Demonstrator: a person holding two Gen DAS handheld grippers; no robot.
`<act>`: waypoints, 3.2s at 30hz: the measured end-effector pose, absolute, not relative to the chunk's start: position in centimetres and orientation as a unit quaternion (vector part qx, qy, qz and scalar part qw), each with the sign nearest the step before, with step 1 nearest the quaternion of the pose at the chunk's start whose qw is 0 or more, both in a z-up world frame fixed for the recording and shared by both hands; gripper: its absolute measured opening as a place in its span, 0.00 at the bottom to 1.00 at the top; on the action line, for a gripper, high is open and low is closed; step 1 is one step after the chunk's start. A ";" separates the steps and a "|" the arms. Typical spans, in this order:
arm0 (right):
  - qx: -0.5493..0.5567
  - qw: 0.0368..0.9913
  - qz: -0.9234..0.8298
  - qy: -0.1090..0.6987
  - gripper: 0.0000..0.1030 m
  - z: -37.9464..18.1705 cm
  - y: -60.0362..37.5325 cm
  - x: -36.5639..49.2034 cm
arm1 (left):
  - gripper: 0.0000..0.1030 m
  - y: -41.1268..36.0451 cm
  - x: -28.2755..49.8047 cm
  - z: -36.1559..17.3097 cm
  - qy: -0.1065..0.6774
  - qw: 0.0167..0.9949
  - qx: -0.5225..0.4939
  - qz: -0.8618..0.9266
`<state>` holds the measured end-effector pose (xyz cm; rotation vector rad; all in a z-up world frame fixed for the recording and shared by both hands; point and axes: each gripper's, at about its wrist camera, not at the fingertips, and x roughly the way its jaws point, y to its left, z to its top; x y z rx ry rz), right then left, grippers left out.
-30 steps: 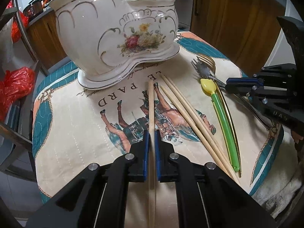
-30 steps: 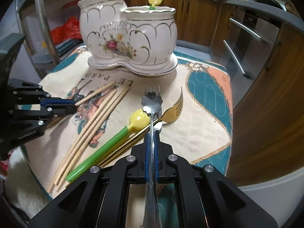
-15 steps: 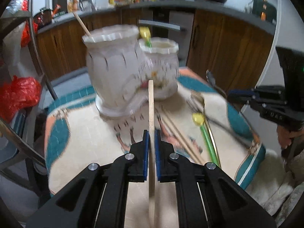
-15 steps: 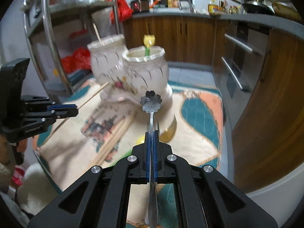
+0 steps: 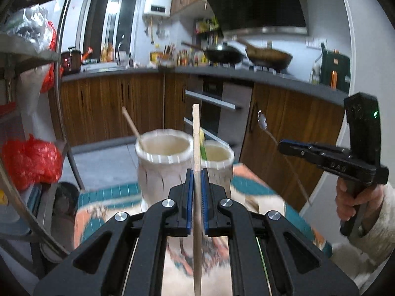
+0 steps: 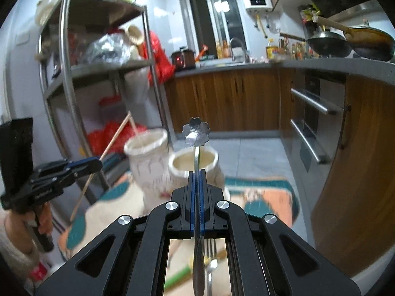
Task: Organize utensils
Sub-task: 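Drop the spoon into the small cup while the left drops the chopstick into the large cup, then withdraw both tools back toward the forks and chopsticks on the cloth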
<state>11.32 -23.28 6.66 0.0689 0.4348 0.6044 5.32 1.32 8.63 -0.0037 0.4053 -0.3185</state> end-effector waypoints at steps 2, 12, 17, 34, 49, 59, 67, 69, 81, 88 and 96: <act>0.053 0.931 0.297 0.203 0.04 7.4 -23.2 12.4 | 0.06 1.7 6.5 9.9 0.180 0.971 -0.011 -0.154; 0.133 0.931 0.306 0.146 0.04 10.3 -20.9 18.8 | 0.06 2.7 13.7 13.8 0.112 0.980 -0.069 -0.151; 0.146 0.936 0.289 0.138 0.04 9.7 -19.8 20.8 | 0.06 2.2 16.2 14.0 0.102 0.982 -0.073 -0.143; 0.126 0.952 0.250 0.122 0.04 6.3 -17.4 23.1 | 0.06 1.0 18.4 10.2 0.100 0.990 -0.035 -0.095; 0.087 0.944 0.261 0.184 0.04 4.1 -17.3 20.9 | 0.06 1.3 17.2 7.0 0.188 0.978 -0.012 -0.089; 0.080 0.932 0.265 0.235 0.04 3.6 -17.0 20.7 | 0.07 0.9 17.3 7.2 0.205 0.975 -0.001 -0.090; 0.072 0.932 0.252 0.249 0.04 3.4 -16.9 21.0 | 0.08 1.0 16.4 8.0 0.199 0.976 0.002 -0.085; 0.074 0.932 0.251 0.250 0.04 3.3 -17.1 21.0 | 0.13 1.1 16.0 8.2 0.196 0.977 0.004 -0.086; 0.082 0.933 0.247 0.250 0.22 4.0 -18.0 20.3 | 0.23 1.2 14.1 8.9 0.187 0.978 0.012 -0.087; 0.073 0.941 0.242 0.224 0.54 5.5 -20.1 17.5 | 0.55 1.8 11.7 9.3 0.176 0.981 0.014 -0.076; 0.067 0.946 0.230 0.220 0.93 6.5 -23.0 13.8 | 0.95 1.8 7.9 9.1 0.161 0.985 0.023 -0.061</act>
